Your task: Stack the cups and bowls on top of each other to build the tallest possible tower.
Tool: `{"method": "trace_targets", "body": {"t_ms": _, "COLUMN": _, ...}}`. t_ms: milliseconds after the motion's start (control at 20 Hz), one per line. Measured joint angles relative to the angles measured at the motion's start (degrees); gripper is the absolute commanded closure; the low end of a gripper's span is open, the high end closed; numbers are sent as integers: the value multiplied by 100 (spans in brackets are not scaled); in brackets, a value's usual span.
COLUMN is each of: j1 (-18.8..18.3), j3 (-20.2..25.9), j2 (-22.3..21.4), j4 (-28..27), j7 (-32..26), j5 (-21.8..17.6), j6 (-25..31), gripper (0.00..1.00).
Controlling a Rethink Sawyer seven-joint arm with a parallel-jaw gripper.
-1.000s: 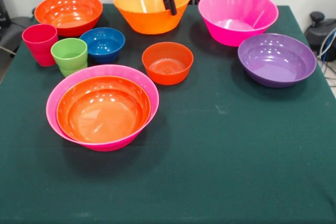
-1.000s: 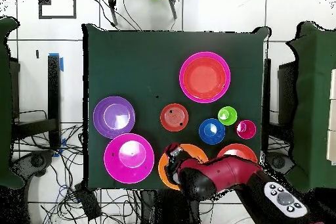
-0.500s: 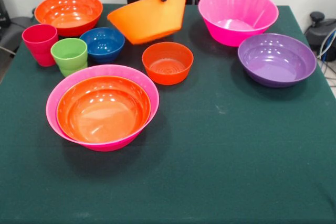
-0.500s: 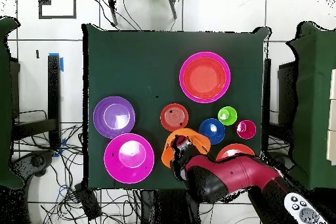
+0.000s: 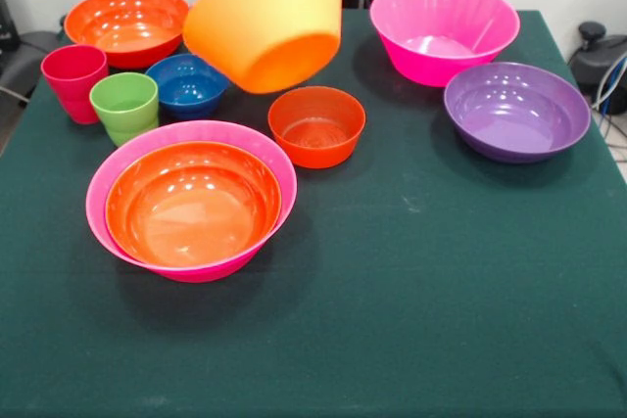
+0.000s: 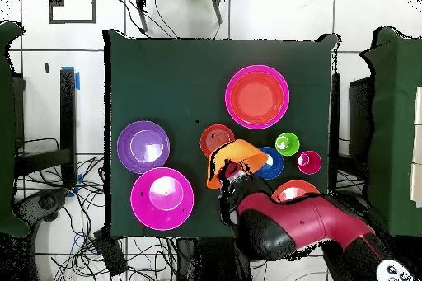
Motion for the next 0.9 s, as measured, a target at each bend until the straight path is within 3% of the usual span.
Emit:
{"method": "trace_targets", "body": {"t_ms": 150, "j1": -385, "j3": 586, "j2": -394, "j4": 147, "j7": 0, "j5": 590, "j6": 161, "gripper": 100}}
{"method": "trace_targets", "body": {"t_ms": 400, "j1": -846, "j3": 1344, "j2": -815, "j4": 286, "j7": 0, "j5": 1257, "j6": 497, "gripper": 100}}
{"method": "trace_targets", "body": {"t_ms": 750, "j1": -1171, "j3": 2347, "j2": -1173, "j4": 340, "j7": 0, "j5": 1696, "j6": 829, "gripper": 100}}
{"method": "trace_targets", "body": {"t_ms": 900, "j1": -1020, "j3": 2383, "j2": -1184, "j4": 332, "j7": 0, "j5": 1662, "j6": 797, "gripper": 100}}
